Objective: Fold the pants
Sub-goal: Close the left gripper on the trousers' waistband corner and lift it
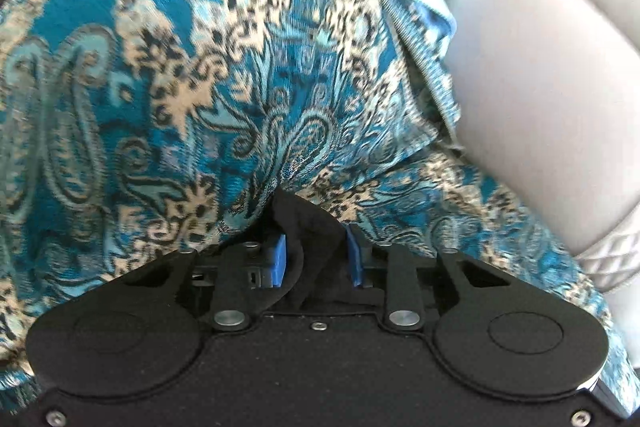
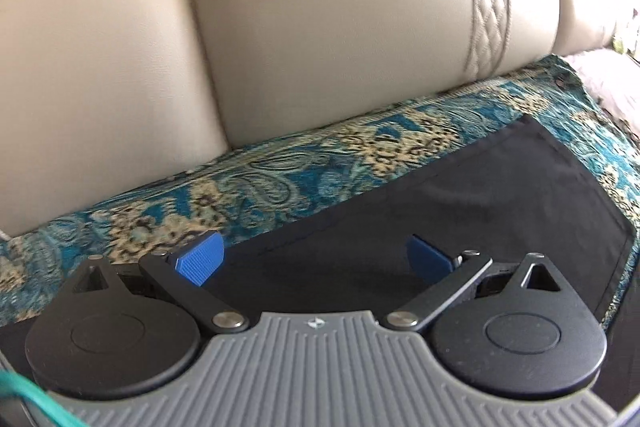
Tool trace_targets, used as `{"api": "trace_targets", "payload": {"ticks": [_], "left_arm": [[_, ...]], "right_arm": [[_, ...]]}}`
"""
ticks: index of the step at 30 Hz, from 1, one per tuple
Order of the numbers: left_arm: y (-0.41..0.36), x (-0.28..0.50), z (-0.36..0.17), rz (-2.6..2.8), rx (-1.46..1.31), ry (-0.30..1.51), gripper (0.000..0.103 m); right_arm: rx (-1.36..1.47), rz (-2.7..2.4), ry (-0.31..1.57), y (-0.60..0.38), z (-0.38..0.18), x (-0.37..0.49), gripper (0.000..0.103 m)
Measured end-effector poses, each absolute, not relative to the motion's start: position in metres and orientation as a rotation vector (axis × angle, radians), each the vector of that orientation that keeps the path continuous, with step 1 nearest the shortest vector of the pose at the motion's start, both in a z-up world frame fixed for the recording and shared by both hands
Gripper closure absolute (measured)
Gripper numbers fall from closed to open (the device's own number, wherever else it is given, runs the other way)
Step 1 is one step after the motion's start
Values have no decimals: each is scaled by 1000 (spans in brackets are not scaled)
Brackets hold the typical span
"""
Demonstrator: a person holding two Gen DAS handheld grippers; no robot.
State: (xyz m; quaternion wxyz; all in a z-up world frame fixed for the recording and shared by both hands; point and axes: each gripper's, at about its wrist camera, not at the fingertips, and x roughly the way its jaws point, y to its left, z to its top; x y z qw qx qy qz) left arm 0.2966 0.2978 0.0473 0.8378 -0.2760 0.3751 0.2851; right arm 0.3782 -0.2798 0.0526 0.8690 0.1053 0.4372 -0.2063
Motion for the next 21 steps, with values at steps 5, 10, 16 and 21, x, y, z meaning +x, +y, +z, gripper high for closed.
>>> {"api": "trace_targets", "payload": {"ticks": [5,10,16,21], "left_arm": [[301,270,64,518,-591,738,75],[295,243,78,448,-525,659,75],[293,203,85,421,-478,600,75],[292,174,84,427,-462,580,75]], "right_arm": [[331,-522,943,-310,38,381,0],[344,-571,946,-330,28,382,0],[355,-600,941,-346,22,385,0],[360,-605,943,-352,22,391,0]]}}
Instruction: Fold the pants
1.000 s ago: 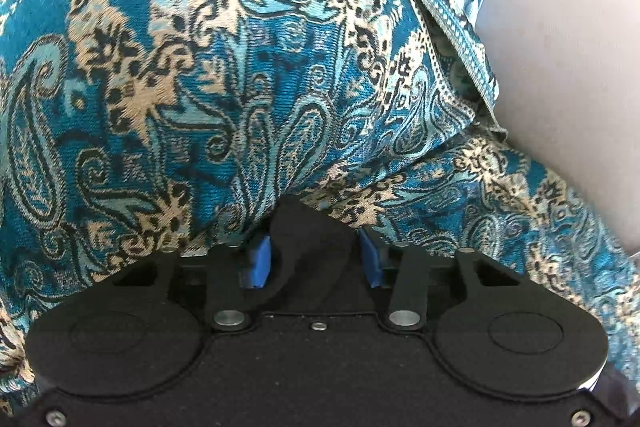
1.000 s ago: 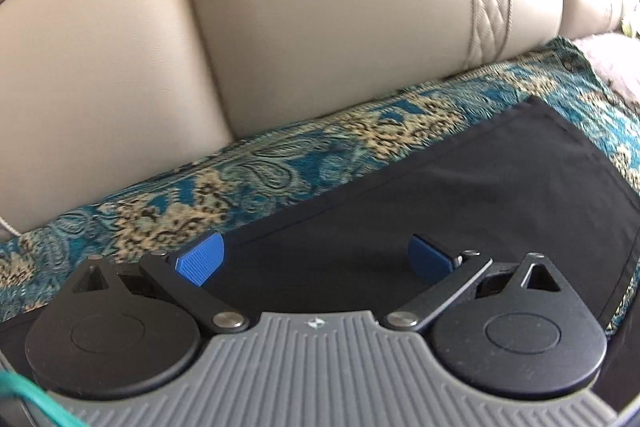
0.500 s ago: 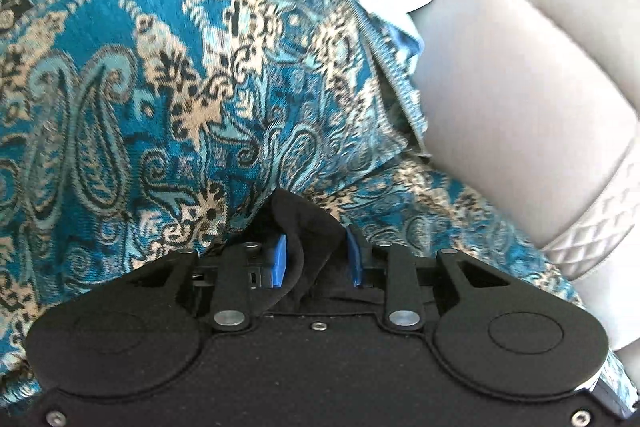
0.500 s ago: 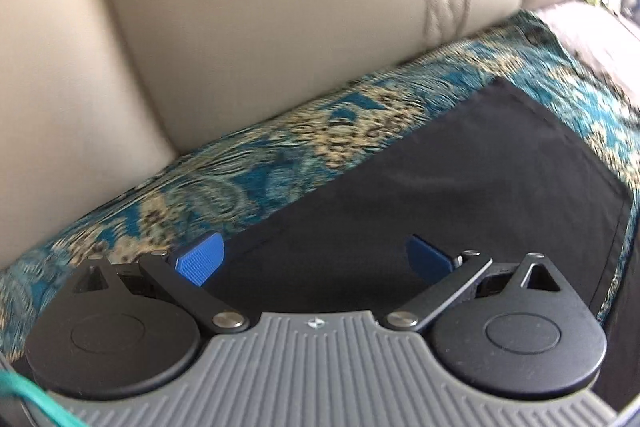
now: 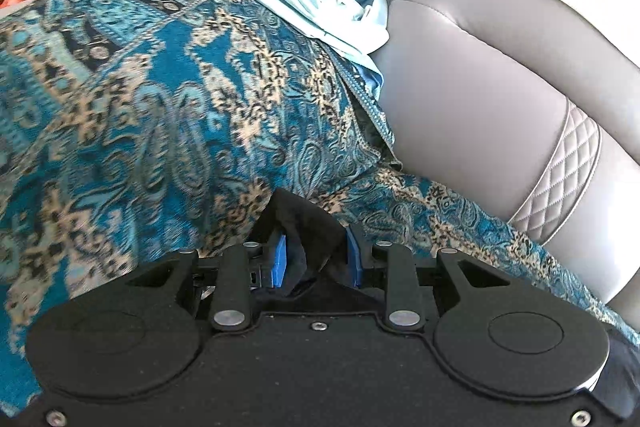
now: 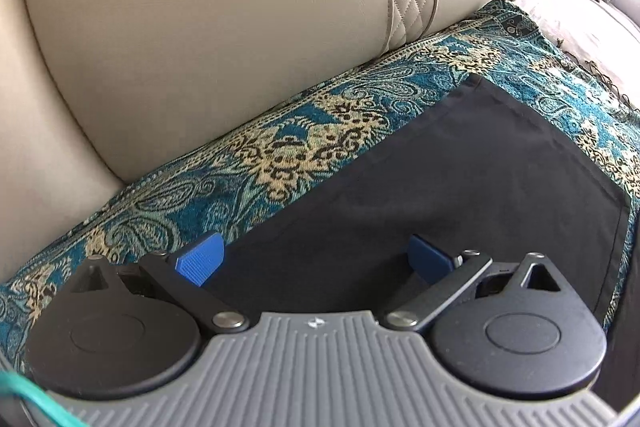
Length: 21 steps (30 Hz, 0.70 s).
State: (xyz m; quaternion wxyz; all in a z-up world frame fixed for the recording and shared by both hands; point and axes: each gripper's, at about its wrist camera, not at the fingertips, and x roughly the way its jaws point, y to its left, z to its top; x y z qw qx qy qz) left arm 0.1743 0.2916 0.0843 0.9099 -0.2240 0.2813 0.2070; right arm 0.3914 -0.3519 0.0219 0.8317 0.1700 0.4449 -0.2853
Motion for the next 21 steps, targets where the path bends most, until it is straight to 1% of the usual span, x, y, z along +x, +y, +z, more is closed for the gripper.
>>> {"api": "trace_targets", "payload": {"ticks": [12,13,14,15,16,17,18,19,21], "left_arm": [[287,159,73,440,-421,587,75],[287,159,73,441,-420,586,75],[288,159,73,442,-419,586,75],[288,160,72,442,-416,586,74],[288,160,72,443,-415,587,74],[289,160,72,444,-415,587,74],[289,160,72,445,-415,586,75],[289,160,72,445,-416,585,74],[291,159,73,449,-421,581,74]], "right_arm": [[253,-673,973,-353,9,415,0],[259,-671,970,-353,9,415,6],[260,-661,968,-353,10,415,10],[248,-656,964,-353,11,415,21],[233,-656,959,-352,13,415,41],[223,-659,952,-352,16,414,54],[221,-664,946,-353,20,412,91],[232,-675,943,-355,24,409,100],[308,-659,908,-364,34,397,101]]}}
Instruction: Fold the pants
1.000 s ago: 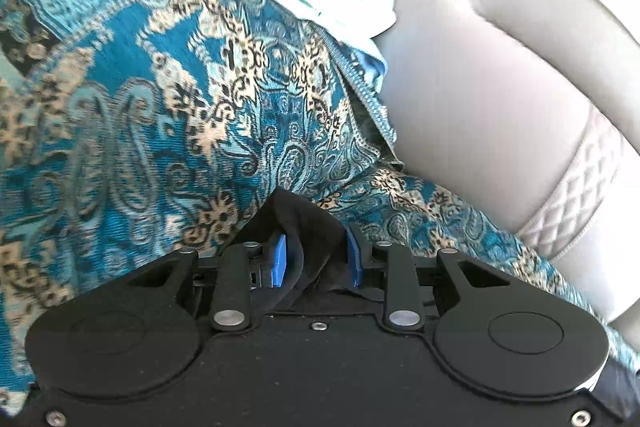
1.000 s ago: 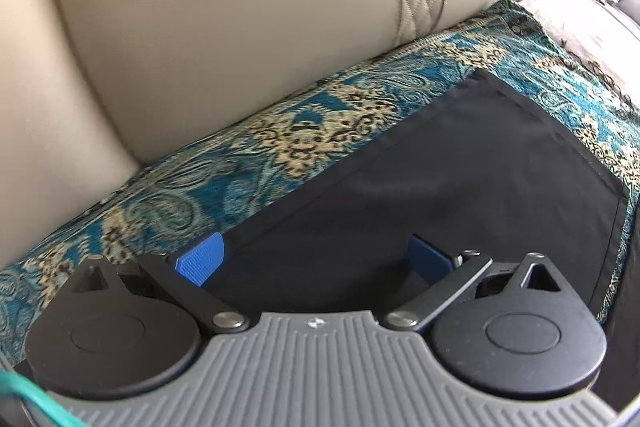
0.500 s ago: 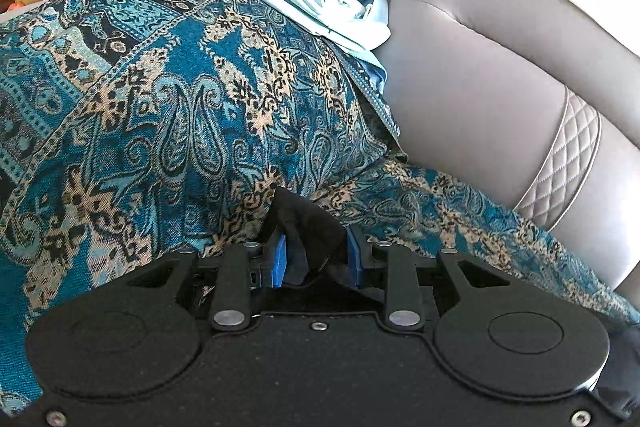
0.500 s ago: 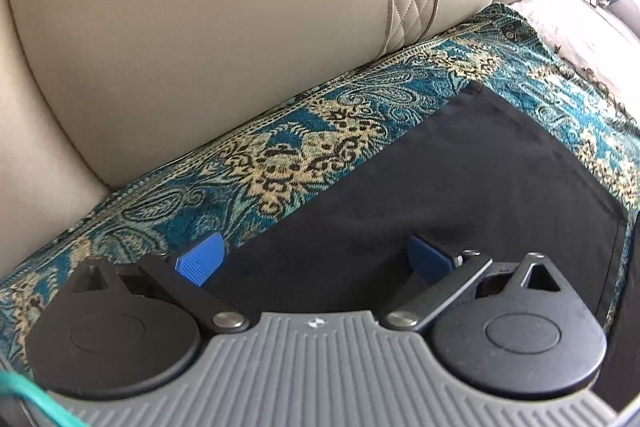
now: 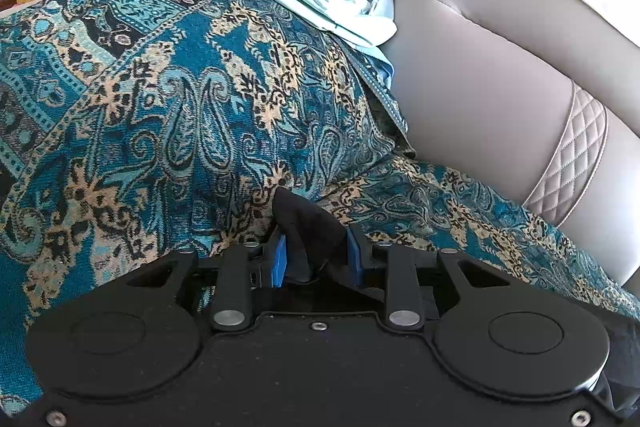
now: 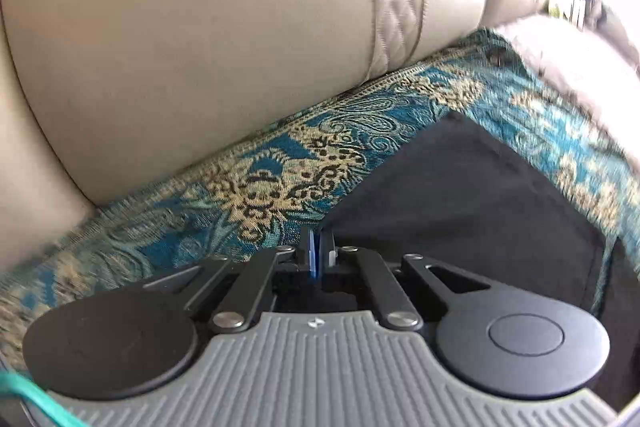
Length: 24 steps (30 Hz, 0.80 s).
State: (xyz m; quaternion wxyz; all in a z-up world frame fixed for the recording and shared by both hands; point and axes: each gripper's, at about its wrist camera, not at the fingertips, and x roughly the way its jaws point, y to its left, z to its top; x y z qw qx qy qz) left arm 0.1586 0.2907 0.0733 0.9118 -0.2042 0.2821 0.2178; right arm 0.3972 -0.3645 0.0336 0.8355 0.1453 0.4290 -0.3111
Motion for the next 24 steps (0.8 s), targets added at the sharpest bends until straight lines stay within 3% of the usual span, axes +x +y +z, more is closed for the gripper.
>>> {"api": "trace_targets", "payload": {"ticks": [13,24], "left_arm": [[292,123,95,425,-439,566,75],[290,83,106,395,-384,646,75]], "right_arm": [[403,-552,715,-399,98,263,101],[423,-628,641,-400,83,128,101]]}}
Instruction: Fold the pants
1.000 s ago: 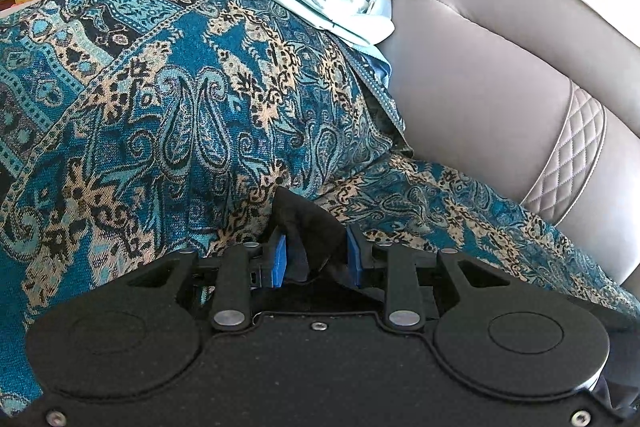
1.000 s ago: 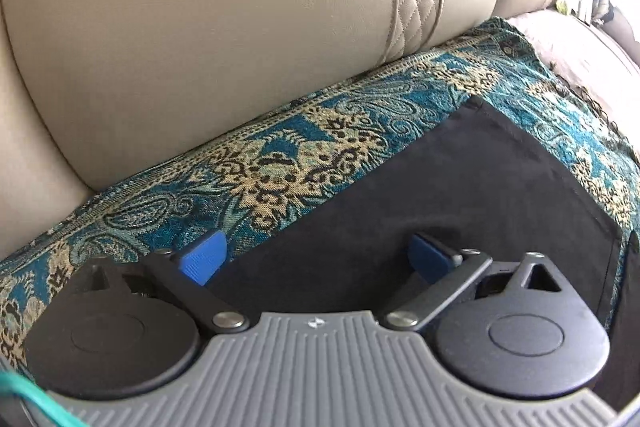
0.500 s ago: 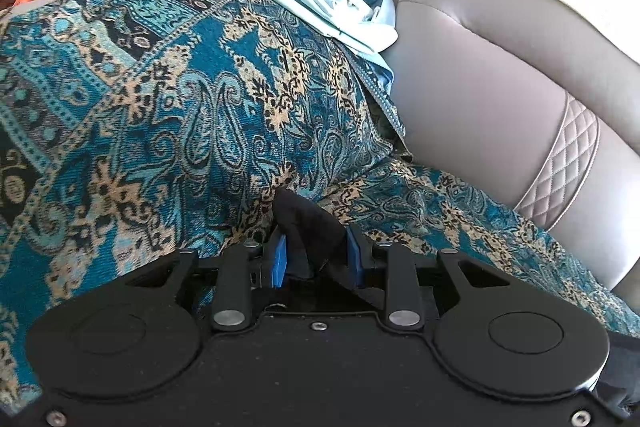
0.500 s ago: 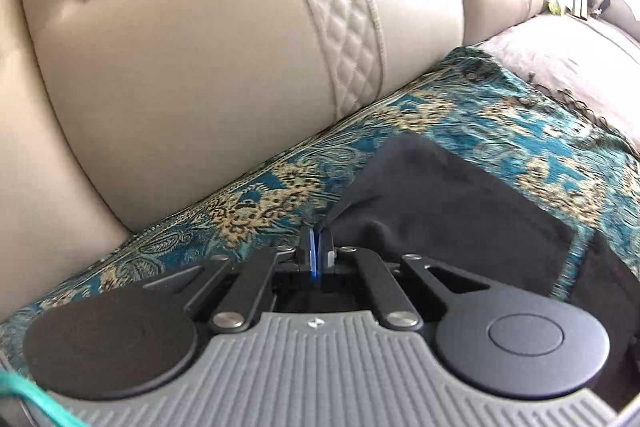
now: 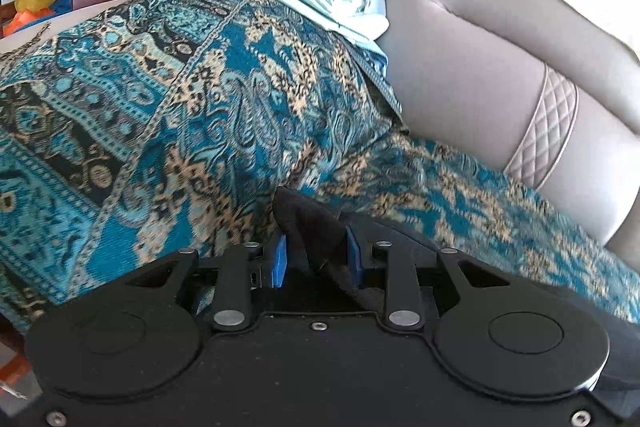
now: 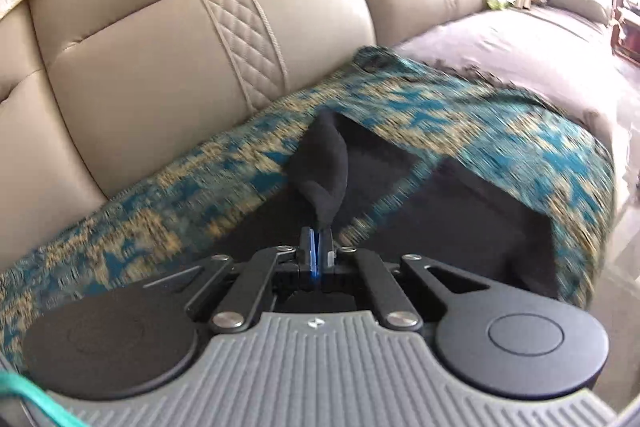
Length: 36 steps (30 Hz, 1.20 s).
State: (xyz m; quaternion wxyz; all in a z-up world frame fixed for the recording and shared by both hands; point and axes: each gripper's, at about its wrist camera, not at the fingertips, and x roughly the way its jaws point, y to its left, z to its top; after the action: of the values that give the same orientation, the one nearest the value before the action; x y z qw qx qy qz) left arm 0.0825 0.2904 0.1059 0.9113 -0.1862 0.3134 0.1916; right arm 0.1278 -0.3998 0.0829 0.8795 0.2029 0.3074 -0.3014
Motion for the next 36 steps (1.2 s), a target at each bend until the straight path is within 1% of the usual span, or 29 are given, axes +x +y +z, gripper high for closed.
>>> {"api": "trace_targets", "payload": {"ticks": [3,5,7,8,9,10,12,15,17,18,21,24,27,29,30,31,32,33,36], "left_arm": [[290,75,102,384,-379,682,74],[290,72,96,365,-383,706,71],[290,72,91,352,-398,733,58],[290,71,89,356,-417,744,55],[291,70,87,361,-440,751,48],[292,68,87,365,-462,755,39],[290,64,87,362,-486,748,28],[286,55,90,333,-495,728,23],[281,49,91,323,-506,729,23],[278,45,91,315,-519,734,25],[270,39,83,189,-594,776,42],[265,40,69,140,-687,799,42],[267,47,59,245,-717,763,39],[269,52,52,315,-726,733,39],[269,55,50,342,-729,725,47],[269,57,47,370,-730,726,79],[268,59,46,387,-719,735,95],[266,59,45,402,-702,747,98],[258,54,52,412,-639,708,97]], "right_arm": [[445,-643,668,-403,71,99,101],[458,-651,689,-405,62,87,101],[467,-660,705,-407,54,80,100],[470,-664,711,-407,50,77,100],[474,-664,716,-407,48,76,100],[474,-660,719,-406,46,74,100],[455,-654,722,-405,45,73,100],[432,-649,721,-402,44,73,100],[432,-645,723,-402,43,74,100],[434,-643,723,-403,43,73,100],[444,-638,727,-406,40,71,100],[446,-638,737,-407,37,69,99],[452,-639,742,-410,35,67,99],[451,-641,740,-412,36,65,100],[448,-644,738,-413,36,64,100],[448,-645,736,-414,36,63,100],[452,-644,733,-416,37,61,100],[458,-641,728,-418,38,59,100],[484,-637,710,-424,39,53,100]]}}
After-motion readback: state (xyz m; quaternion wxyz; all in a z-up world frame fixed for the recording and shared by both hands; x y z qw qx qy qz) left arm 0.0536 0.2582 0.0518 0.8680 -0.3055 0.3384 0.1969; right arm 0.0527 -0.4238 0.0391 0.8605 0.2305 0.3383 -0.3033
